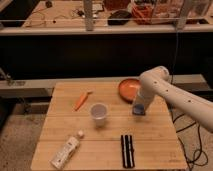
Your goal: Place the white sponge in the ceramic bowl
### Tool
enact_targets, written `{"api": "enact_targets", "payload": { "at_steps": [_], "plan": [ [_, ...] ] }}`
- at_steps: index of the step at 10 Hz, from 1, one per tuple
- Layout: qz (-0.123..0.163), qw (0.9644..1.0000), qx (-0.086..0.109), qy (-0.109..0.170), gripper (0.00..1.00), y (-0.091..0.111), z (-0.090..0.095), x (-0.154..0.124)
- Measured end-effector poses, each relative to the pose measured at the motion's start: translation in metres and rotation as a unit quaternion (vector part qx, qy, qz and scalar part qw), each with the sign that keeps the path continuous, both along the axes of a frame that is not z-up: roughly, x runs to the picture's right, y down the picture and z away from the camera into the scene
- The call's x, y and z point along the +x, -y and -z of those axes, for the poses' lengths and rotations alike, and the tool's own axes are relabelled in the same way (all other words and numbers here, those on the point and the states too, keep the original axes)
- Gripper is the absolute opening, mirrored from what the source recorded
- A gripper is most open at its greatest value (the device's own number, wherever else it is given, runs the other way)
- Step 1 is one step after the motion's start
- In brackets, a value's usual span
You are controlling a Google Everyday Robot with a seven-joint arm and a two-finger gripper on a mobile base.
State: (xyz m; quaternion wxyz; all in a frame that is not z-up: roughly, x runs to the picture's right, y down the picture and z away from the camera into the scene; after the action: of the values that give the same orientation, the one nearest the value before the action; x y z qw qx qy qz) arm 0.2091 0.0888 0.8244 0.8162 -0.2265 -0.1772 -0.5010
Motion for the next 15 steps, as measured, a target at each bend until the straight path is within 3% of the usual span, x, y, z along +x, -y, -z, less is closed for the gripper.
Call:
{"api": "enact_targets", "payload": {
  "at_steps": [5, 15],
  "plan": [
    [0.003, 1.0, 0.002, 0.003, 0.05, 0.019, -0.01, -0.008],
    [0.003, 1.0, -0.005, 0.005, 0.05, 0.033, -0.023, -0.006]
  ]
}}
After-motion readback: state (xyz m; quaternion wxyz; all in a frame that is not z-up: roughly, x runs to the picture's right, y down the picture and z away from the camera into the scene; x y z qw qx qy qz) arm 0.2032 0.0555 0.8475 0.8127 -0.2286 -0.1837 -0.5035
